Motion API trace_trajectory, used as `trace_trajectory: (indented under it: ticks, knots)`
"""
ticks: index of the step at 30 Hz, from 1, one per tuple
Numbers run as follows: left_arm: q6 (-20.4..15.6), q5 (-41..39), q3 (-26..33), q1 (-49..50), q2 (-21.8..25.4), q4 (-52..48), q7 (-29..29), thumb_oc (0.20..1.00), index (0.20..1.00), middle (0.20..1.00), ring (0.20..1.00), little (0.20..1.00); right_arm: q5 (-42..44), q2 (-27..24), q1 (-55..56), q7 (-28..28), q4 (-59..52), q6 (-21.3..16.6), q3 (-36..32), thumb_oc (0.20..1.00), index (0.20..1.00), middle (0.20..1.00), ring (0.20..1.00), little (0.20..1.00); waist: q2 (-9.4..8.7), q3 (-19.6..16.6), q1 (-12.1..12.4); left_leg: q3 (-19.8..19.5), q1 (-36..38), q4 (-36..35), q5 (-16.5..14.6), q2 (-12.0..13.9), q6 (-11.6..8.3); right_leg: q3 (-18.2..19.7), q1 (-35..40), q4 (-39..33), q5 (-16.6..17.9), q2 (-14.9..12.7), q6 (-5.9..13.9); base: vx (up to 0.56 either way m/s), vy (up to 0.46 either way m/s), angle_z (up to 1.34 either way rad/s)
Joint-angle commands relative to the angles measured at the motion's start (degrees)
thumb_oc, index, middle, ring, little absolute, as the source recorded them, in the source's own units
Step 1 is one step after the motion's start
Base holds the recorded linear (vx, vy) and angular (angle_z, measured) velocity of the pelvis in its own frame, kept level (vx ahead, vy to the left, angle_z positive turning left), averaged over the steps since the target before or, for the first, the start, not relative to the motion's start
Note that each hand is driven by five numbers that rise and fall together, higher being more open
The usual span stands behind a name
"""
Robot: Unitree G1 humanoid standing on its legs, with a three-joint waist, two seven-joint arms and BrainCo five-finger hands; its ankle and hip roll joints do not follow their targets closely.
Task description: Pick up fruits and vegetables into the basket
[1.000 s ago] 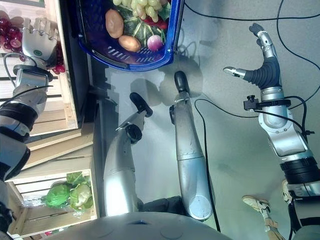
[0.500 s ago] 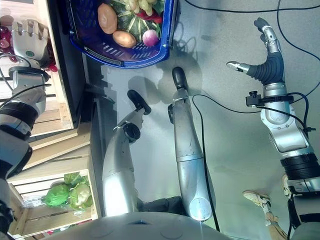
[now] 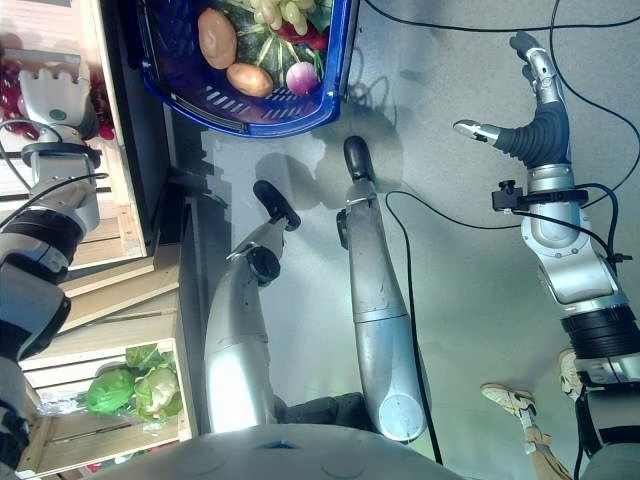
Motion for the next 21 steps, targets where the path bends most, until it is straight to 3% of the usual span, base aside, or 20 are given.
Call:
trace_trajectory:
  ticks: [1, 10, 14, 20, 21]
  knots:
    - [1.0, -4.2, 3.1, 7.9, 0.6, 6.3, 0.3, 0.2, 0.2, 0.2, 0.2, 0.2, -1.1, 0.1, 1.2, -1.6, -4.2, -3.2, -1.2, 1.0, 1.0, 1.0, 1.0, 1.0, 0.22, -2.5, -1.6, 1.1, -0.5, 0.3, -1.5, -3.2, 1.36, -3.2, 2.5, -2.6, -0.4, 1.0, 4.52, -0.03, 0.004, 0.03]
    - [-1.1, -16.0, 8.3, 9.4, 2.9, 1.0, 4.0, 0.2, 0.2, 0.2, 0.2, 0.2, -3.3, 0.6, 3.0, -0.7, -5.9, -2.3, -1.6, 1.0, 1.0, 1.0, 1.0, 1.0, 0.13, -2.5, -0.7, 0.8, 2.2, -0.8, -1.2, -3.7, 1.57, -3.8, 5.7, -3.7, -0.2, 0.8, 4.64, -0.03, 0.015, 0.01]
    - [-5.2, -28.2, 14.3, 10.6, 3.5, -3.2, 6.5, 0.2, 0.2, 0.2, 0.2, 0.2, -3.9, 1.5, 4.4, 0.5, -7.2, -1.0, -1.9, 1.0, 1.0, 1.0, 1.0, 1.0, -0.05, -2.5, -0.3, 0.5, 4.6, -1.7, -1.2, -4.0, 1.81, -4.2, 8.2, -4.4, -0.2, 0.7, 4.69, -0.03, 0.005, 0.07]
    - [-9.8, -34.9, 22.6, 13.4, 3.8, -9.7, 6.4, 0.2, 0.2, 0.2, 0.2, 0.2, -5.5, 3.6, 7.2, 3.6, -9.0, 0.4, -3.0, 1.0, 1.0, 1.0, 1.0, 1.0, -0.02, -2.5, 0.4, 0.2, 8.8, -3.0, -1.5, -4.8, 2.19, -4.6, 12.4, -5.6, -0.4, 0.7, 4.63, -0.01, 0.009, 0.11]
    - [-11.5, -39.1, 25.4, 14.9, 3.1, -12.0, 6.6, 0.2, 0.2, 0.2, 0.2, 0.2, -6.5, 4.2, 7.8, 4.6, -9.7, 1.3, -3.2, 1.0, 1.0, 1.0, 1.0, 1.0, -0.05, -2.5, 0.6, 0.1, 10.2, -3.2, -1.7, -5.0, 2.37, -4.8, 13.9, -5.8, -0.6, 0.7, 4.57, -0.01, 0.002, 0.1]
